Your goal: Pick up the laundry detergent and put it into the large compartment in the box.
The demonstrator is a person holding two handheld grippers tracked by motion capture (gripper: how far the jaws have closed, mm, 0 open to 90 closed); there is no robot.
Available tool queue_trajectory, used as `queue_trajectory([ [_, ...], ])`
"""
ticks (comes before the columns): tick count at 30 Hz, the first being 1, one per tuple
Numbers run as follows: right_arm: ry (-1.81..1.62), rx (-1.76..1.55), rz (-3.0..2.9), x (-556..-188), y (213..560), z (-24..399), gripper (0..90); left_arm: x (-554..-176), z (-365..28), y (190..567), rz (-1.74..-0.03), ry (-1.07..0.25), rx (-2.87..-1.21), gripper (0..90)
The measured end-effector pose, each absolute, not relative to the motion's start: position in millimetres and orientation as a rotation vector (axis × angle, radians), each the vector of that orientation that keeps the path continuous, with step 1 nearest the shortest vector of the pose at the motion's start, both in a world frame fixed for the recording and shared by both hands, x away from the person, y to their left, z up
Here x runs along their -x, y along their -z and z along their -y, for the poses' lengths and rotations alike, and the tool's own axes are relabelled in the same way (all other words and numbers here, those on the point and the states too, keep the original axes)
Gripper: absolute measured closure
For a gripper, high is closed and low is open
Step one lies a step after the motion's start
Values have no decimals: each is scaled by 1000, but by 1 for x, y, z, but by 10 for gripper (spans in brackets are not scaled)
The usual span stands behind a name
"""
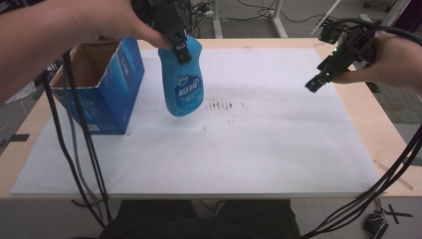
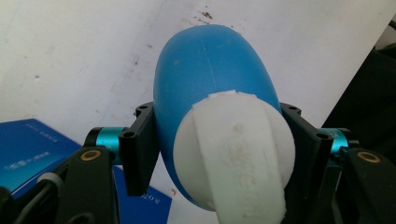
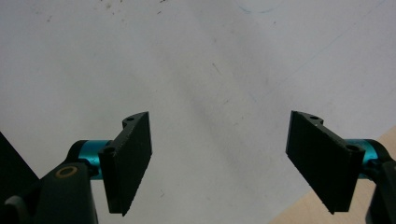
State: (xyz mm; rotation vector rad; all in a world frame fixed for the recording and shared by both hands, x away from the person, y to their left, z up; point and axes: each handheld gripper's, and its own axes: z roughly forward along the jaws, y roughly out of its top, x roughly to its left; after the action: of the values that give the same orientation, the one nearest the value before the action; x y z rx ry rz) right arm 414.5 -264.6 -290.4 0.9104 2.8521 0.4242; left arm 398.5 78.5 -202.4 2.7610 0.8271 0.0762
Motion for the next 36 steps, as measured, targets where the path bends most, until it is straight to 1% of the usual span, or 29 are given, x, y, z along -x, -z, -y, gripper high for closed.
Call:
queue_trajectory([
  [7, -424, -911, -2850, -415, 291, 264, 219, -400, -99, 171, -863, -88, -2721, 362],
  [22, -422, -905, -2854, -417, 291, 261, 219, -397, -148, 112, -963, -171, -2613, 363],
  [36, -431, -897, -2851, -418, 290, 263, 219, -391, -198, 85, -1103, -240, -2512, 364],
])
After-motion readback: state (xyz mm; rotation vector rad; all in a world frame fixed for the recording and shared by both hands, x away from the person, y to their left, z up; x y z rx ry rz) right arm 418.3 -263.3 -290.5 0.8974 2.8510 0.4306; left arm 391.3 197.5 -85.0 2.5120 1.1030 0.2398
